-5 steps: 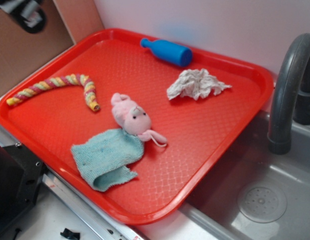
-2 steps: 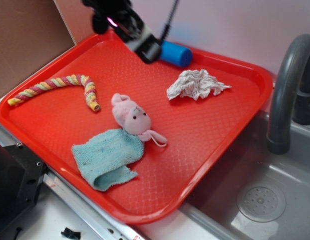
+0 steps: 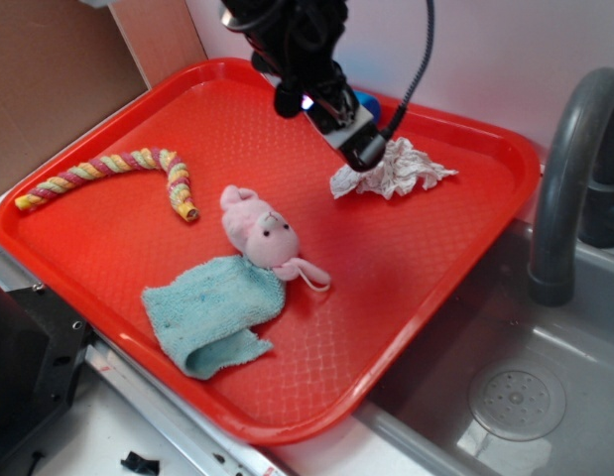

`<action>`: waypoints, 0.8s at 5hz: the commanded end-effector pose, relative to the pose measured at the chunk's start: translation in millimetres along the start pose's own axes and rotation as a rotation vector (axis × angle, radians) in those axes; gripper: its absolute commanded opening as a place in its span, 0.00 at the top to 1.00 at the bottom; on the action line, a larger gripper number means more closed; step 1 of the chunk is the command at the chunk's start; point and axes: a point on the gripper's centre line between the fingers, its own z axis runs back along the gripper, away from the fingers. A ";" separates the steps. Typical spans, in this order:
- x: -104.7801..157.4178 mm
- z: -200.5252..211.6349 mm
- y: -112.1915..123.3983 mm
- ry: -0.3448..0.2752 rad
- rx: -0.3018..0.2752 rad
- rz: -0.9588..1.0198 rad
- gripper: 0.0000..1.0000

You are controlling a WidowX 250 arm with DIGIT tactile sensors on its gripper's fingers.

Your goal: Grab the white paper.

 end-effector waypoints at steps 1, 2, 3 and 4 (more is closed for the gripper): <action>24.0 -41.8 0.9 0.021 -0.075 -0.053 0.00; 21.8 -66.2 -2.8 0.070 -0.130 -0.064 0.00; 20.4 -70.9 -7.7 0.086 -0.124 -0.093 0.21; 20.5 -67.4 -12.2 0.078 -0.132 -0.107 1.00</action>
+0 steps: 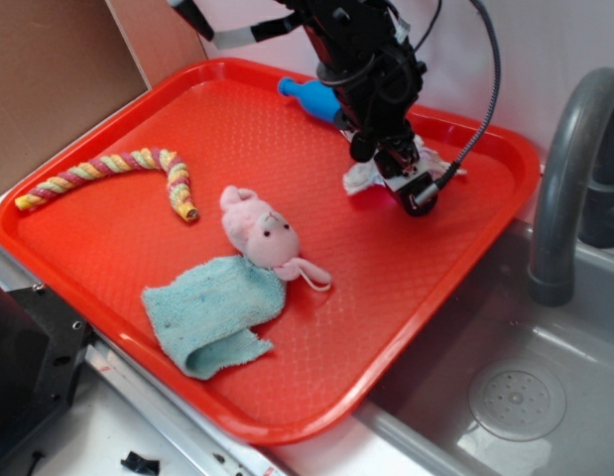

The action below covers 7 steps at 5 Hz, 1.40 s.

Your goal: Grab the white paper.

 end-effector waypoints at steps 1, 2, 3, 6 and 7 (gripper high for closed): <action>-0.1 27.6 -5.0 0.042 0.043 0.042 1.00; -8.9 62.6 -5.0 0.120 0.039 0.082 1.00; -24.7 117.5 -10.5 0.156 0.099 0.128 1.00; -86.1 203.2 -21.8 0.123 0.100 0.231 1.00; -93.2 196.6 -16.8 0.136 0.038 0.196 1.00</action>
